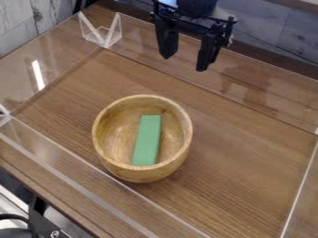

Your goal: Move green stick from inside the wooden bowl to the table next to it

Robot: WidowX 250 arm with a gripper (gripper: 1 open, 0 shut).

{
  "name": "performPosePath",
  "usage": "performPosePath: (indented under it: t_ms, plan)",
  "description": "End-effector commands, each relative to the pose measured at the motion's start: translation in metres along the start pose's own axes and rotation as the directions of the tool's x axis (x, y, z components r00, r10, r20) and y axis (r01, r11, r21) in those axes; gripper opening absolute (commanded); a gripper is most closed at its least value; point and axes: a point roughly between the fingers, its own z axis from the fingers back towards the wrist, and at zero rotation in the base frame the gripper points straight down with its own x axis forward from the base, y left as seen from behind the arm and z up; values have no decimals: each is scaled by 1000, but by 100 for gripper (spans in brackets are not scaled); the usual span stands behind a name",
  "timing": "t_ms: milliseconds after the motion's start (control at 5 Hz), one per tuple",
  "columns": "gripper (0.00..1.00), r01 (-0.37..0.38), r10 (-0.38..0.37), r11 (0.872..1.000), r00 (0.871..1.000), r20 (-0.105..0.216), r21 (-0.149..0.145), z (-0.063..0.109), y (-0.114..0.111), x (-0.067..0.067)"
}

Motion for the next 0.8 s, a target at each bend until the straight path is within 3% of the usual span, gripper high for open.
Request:
performPosePath:
  t_ms: [0, 200, 600]
  plan:
    - [100, -1, 1, 1000, 1000, -22, 3, -9, 1, -6]
    - [100, 18, -18, 1000, 999, -30, 6, -22, 6, -32]
    - [100, 26, -26, 999, 1000, -1, 34, -31, 25, -54]
